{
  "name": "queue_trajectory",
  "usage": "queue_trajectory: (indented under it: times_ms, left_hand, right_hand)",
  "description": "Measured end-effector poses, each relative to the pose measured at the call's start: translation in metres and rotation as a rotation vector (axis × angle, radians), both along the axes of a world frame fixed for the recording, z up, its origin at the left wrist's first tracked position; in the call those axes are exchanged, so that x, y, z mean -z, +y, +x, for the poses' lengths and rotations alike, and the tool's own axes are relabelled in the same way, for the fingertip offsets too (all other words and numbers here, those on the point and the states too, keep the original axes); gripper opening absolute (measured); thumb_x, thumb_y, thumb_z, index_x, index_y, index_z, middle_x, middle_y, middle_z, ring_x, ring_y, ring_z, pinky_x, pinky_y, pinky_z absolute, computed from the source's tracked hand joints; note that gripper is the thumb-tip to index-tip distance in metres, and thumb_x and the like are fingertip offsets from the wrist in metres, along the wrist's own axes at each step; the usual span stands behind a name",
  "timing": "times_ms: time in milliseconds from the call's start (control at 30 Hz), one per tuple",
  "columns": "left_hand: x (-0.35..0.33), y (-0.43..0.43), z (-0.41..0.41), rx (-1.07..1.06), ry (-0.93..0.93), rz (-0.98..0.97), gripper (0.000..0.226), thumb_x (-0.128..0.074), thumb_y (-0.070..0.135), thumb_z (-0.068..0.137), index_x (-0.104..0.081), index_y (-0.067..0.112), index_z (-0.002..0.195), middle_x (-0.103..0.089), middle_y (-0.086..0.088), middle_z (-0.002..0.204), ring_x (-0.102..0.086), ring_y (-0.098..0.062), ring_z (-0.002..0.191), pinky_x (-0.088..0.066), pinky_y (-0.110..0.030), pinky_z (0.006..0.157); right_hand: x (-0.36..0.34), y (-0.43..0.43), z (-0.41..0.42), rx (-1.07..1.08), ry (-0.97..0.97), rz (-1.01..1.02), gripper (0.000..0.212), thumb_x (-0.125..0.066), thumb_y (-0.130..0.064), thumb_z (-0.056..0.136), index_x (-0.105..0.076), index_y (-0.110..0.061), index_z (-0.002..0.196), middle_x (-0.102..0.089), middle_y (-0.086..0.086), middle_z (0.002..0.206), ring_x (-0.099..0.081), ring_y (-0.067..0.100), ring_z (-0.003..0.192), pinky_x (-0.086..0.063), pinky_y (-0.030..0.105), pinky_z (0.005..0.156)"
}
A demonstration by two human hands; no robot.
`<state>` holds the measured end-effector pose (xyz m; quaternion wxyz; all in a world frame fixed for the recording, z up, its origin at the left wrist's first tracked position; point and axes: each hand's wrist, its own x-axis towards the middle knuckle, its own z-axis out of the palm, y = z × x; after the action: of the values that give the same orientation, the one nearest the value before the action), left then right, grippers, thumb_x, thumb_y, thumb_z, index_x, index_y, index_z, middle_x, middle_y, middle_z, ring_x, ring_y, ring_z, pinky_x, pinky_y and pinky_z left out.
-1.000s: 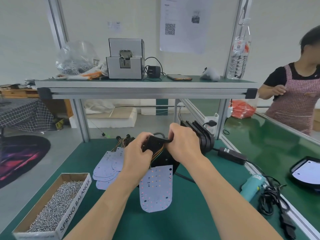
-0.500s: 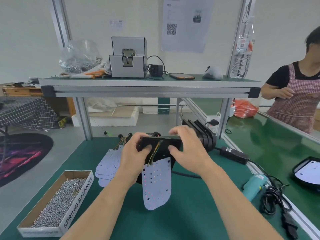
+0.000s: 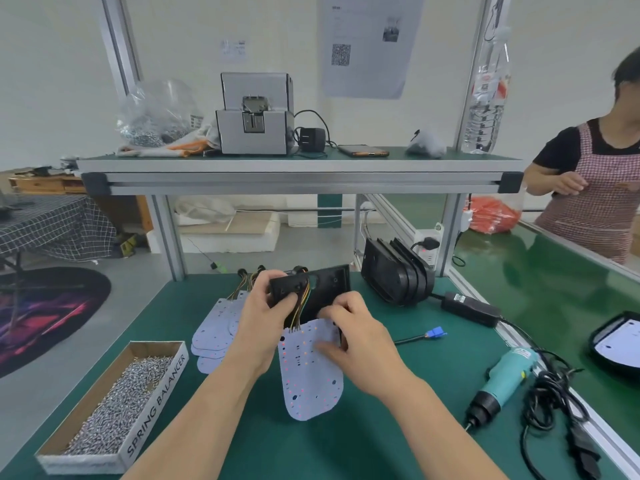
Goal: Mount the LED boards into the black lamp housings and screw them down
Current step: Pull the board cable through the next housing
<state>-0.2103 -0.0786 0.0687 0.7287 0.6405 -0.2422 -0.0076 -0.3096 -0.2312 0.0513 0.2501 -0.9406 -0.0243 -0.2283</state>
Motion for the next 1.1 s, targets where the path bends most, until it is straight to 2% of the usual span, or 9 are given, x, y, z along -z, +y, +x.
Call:
queue_trajectory:
  times_ms: [167,333,500,700,833,900,967,1033,1100]
  left_hand:
    - [-0.004,0.006,0.005,0.023,0.008,0.023,0.045,-0.058,-0.002,0.094,-0.067,0.040,0.109,-0.071,0.007,0.106,-0.066,-0.021,0.100,-0.054,-0.037,0.090]
    - [-0.004,0.008,0.003,0.054,0.051,0.136,0.011,-0.061,0.034,0.097,-0.070,0.040,0.098,-0.074,0.000,0.100,-0.067,-0.019,0.091,-0.054,-0.039,0.084]
    - [-0.008,0.006,-0.008,0.110,0.083,0.121,0.053,-0.037,0.071,0.091,-0.071,0.031,0.101,-0.076,0.000,0.102,-0.072,-0.016,0.097,-0.058,-0.033,0.080]
    - [-0.015,0.002,-0.017,0.123,0.062,0.038,0.050,-0.044,0.068,0.093,-0.068,0.024,0.096,-0.073,-0.004,0.099,-0.068,-0.015,0.091,-0.055,-0.029,0.081]
    - [-0.017,0.000,-0.019,0.074,-0.066,0.112,0.006,-0.065,0.034,0.093,-0.068,0.030,0.094,-0.066,0.012,0.086,-0.056,0.000,0.078,-0.044,-0.012,0.073]
    - [-0.019,0.001,-0.019,0.067,-0.025,0.085,0.002,-0.068,0.032,0.091,-0.069,0.031,0.093,-0.066,0.012,0.088,-0.056,-0.001,0.080,-0.044,-0.010,0.075]
    - [-0.021,0.003,-0.020,0.069,0.049,0.034,0.018,-0.070,0.046,0.081,-0.070,0.031,0.091,-0.065,0.007,0.092,-0.055,-0.005,0.085,-0.044,-0.020,0.083]
    - [-0.024,0.007,-0.020,0.108,0.202,-0.039,0.036,-0.070,0.056,0.071,-0.071,0.028,0.094,-0.069,0.003,0.096,-0.060,-0.013,0.090,-0.048,-0.031,0.086]
    - [-0.027,0.010,-0.019,0.194,0.356,-0.062,0.055,-0.071,0.057,0.072,-0.069,0.016,0.110,-0.074,-0.005,0.108,-0.068,-0.022,0.096,-0.056,-0.040,0.086]
  right_hand:
    - [-0.008,-0.005,-0.001,0.006,-0.041,0.120,0.022,-0.070,-0.024,0.083,-0.049,-0.029,0.089,-0.053,-0.018,0.079,-0.047,0.010,0.067,-0.040,0.026,0.062]
    - [-0.023,-0.006,-0.002,-0.022,-0.098,0.245,0.020,-0.073,-0.022,0.085,-0.054,-0.027,0.089,-0.054,-0.028,0.071,-0.047,0.006,0.061,-0.034,0.015,0.058]
    - [-0.032,-0.002,0.000,0.065,-0.184,0.271,0.017,-0.073,-0.022,0.086,-0.056,-0.024,0.090,-0.054,-0.023,0.070,-0.047,0.006,0.063,-0.033,0.017,0.061]
    - [-0.025,0.007,-0.004,0.237,-0.214,0.045,0.022,-0.070,-0.030,0.087,-0.051,-0.026,0.098,-0.040,-0.012,0.099,-0.050,0.020,0.074,-0.046,0.038,0.066]
    - [-0.022,0.010,-0.005,0.247,-0.263,0.054,0.036,-0.073,-0.033,0.085,-0.048,-0.025,0.109,-0.037,-0.013,0.111,-0.053,0.017,0.082,-0.048,0.036,0.069]
    - [-0.023,0.007,-0.005,0.201,-0.407,0.200,0.043,-0.074,-0.030,0.085,-0.048,-0.025,0.119,-0.040,-0.014,0.117,-0.051,0.006,0.084,-0.044,0.019,0.074]
    - [-0.023,-0.003,-0.002,0.182,-0.535,0.454,0.030,-0.062,-0.018,0.092,-0.056,-0.030,0.118,-0.052,-0.016,0.106,-0.048,0.007,0.071,-0.040,0.014,0.070]
    - [-0.024,-0.019,0.003,0.105,-0.374,0.829,0.043,-0.048,-0.001,0.097,-0.066,-0.039,0.109,-0.055,-0.015,0.078,-0.036,0.011,0.058,-0.037,0.020,0.057]
    - [-0.021,-0.027,0.003,-0.087,-0.085,1.041,0.059,-0.043,0.011,0.095,-0.071,-0.039,0.109,-0.056,-0.004,0.078,-0.033,0.012,0.056,-0.030,0.019,0.049]
